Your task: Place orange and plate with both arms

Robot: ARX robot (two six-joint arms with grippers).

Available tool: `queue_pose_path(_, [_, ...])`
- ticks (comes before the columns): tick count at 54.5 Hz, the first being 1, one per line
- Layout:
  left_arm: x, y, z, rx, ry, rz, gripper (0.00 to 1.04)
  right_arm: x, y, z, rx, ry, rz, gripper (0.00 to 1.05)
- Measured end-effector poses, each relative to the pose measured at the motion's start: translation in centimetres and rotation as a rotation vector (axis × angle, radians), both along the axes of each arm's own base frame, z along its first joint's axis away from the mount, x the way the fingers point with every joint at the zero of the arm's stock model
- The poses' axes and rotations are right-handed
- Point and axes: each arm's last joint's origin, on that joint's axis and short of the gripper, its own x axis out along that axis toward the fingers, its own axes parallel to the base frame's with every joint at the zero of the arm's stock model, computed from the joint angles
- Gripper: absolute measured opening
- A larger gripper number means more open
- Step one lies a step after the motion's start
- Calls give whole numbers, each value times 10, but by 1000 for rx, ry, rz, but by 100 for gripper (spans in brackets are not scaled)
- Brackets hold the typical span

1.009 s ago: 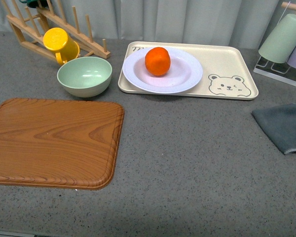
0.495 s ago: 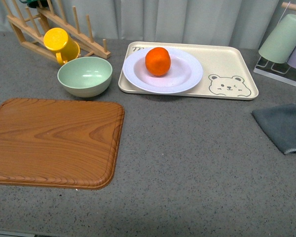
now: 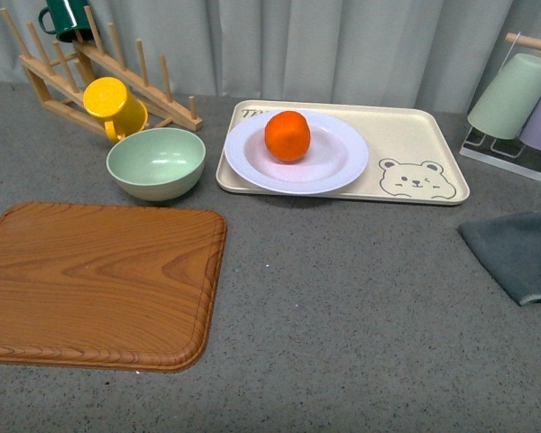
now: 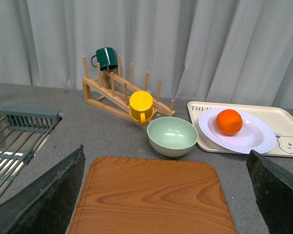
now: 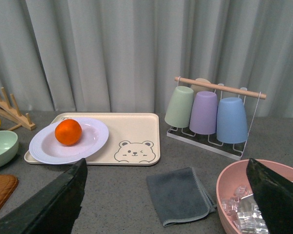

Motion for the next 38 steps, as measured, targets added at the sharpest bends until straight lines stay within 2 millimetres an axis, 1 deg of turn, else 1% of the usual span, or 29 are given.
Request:
queue_pose_path(4, [0, 0, 0, 0, 0, 0, 98, 0, 0, 0, 0, 0, 0, 95])
queue_pose_path(38, [0, 0, 0, 0, 0, 0, 98, 0, 0, 0, 0, 0, 0, 96])
